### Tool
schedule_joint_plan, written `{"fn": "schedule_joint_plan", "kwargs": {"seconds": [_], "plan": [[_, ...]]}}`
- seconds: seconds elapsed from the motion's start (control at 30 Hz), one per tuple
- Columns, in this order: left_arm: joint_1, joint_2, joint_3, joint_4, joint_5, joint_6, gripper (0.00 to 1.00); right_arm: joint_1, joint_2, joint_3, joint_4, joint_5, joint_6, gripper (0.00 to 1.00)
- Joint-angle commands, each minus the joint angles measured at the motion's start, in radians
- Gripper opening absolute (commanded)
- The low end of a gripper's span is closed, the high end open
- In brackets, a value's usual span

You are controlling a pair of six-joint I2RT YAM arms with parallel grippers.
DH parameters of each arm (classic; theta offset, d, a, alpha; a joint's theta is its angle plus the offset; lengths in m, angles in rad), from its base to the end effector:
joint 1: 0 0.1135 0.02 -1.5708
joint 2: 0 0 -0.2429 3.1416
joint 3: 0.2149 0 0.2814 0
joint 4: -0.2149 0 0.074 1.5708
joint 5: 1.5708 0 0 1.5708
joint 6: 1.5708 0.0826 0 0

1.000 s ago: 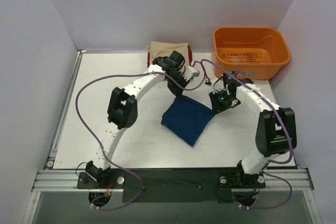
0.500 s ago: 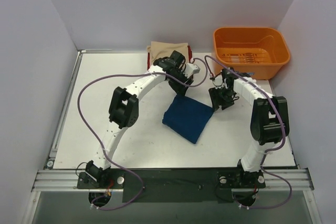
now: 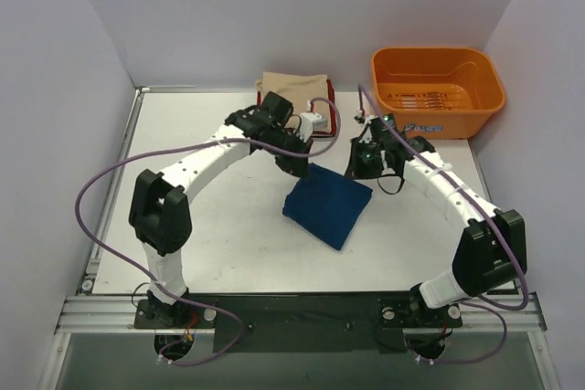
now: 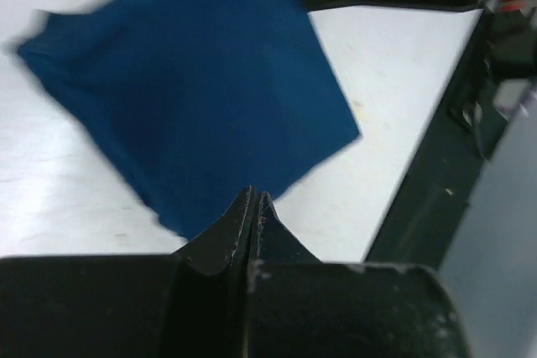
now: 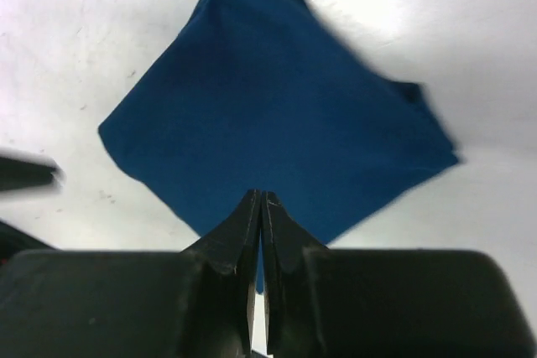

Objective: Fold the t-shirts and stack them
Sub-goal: Smooth out wrinkles on the folded tshirt

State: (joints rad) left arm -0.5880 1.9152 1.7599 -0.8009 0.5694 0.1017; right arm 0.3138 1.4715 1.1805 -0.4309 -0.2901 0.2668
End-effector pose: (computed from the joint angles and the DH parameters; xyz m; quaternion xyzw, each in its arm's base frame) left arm 0.3628 -0.2954 0.2416 0.3892 0.8322 -0.3297 0.2173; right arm 0.3650 0.1433 0.2326 -0.0807 0.9000 0.2428 0.3527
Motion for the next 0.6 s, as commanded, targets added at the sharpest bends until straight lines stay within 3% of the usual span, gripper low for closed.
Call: {"fn": "schedule_joint_plan", "kwargs": {"seconds": [0.0, 0.23, 0.57], "plan": [[-0.072, 0.004, -0.183, 0.071, 0.104, -0.063, 0.0, 0.042, 0.096, -0.108, 0.129, -0.087, 0.215, 0.0], [-0.027, 0.036, -0.316, 0.151, -0.031, -0.051, 0.0, -0.028, 0.269, -0.151, 0.175, -0.027, 0.224, 0.0], [0.002, 0.045, -0.465, 0.18, -0.101, 0.004, 0.0, -0.073, 0.408, 0.017, 0.086, 0.016, 0.163, 0.0]]}}
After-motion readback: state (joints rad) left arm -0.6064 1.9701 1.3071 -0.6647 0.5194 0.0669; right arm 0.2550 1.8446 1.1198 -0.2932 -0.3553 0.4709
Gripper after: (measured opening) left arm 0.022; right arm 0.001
